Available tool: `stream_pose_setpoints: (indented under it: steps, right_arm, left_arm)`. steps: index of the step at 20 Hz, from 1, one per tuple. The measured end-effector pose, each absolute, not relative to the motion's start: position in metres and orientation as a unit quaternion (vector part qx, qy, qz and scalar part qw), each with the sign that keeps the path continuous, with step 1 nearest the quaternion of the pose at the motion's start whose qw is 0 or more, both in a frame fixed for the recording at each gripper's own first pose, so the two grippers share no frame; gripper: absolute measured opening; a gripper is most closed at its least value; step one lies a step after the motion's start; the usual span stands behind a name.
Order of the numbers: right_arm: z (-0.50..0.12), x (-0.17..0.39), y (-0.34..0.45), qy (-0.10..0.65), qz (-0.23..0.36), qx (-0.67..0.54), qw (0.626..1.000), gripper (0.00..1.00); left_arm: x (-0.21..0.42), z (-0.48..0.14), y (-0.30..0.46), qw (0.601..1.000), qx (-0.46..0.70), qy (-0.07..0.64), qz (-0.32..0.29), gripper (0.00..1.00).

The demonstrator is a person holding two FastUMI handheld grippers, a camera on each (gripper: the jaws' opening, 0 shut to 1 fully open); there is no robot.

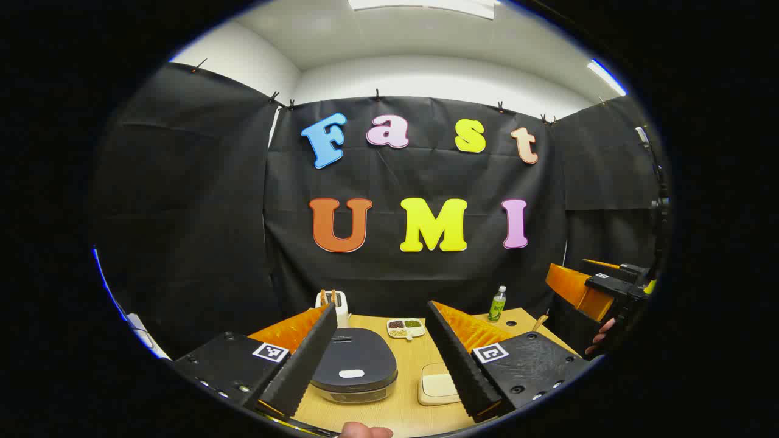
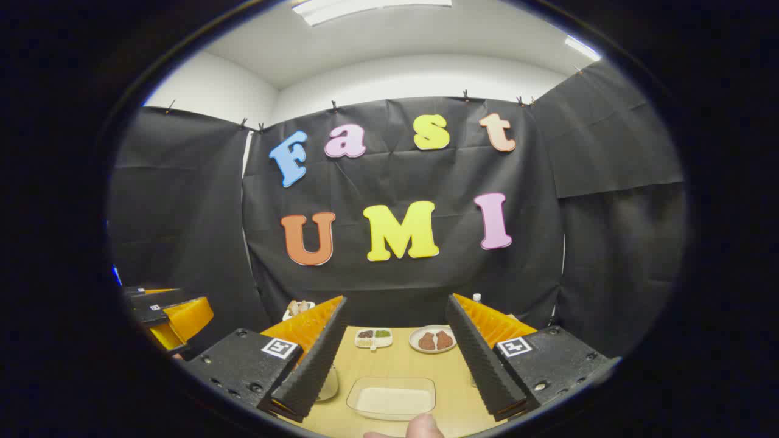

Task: Close the left gripper, press the button to open the rice cooker; take a wooden spoon from the chopstick holder with the right hand, scoop a spoonful of rice and pour it into the rice cooker, then put the wooden spoon back into the chopstick holder.

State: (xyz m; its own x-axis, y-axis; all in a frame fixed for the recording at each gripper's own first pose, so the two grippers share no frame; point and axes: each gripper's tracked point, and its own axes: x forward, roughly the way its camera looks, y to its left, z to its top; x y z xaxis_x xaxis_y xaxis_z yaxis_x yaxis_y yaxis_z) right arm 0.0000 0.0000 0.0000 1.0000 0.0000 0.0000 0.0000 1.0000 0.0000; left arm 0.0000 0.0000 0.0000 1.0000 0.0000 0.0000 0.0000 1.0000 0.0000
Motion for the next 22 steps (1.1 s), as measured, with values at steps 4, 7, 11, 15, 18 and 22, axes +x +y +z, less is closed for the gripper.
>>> stream_pose_setpoints:
  steps: [4,7,11,15,18,22]
  right_arm:
    - [0.001,0.004,0.003,-0.005,0.002,0.001,1.000,1.00]
    - [0.002,0.006,-0.001,-0.007,0.000,0.002,1.000,0.95]
    - [0.000,0.008,-0.006,-0.004,-0.004,0.001,1.000,1.00]
    - [0.000,0.009,-0.010,-0.004,-0.007,0.002,1.000,0.95]
    - [0.002,0.010,-0.011,-0.006,-0.006,0.004,1.000,1.00]
    - [0.002,0.008,-0.016,-0.007,-0.010,0.005,1.000,1.00]
  left_arm:
    - [0.002,0.000,0.005,1.000,0.001,-0.001,0.008,0.94]
    - [0.003,0.000,0.004,1.000,0.007,-0.001,0.010,0.94]
    - [0.005,-0.002,0.002,1.000,0.014,0.000,0.005,0.94]
    - [0.006,-0.003,0.001,1.000,0.013,-0.001,0.007,0.94]
    - [0.006,-0.004,0.000,1.000,0.011,0.001,0.006,0.94]
    - [0.006,-0.006,0.000,1.000,0.015,0.004,0.004,0.94]
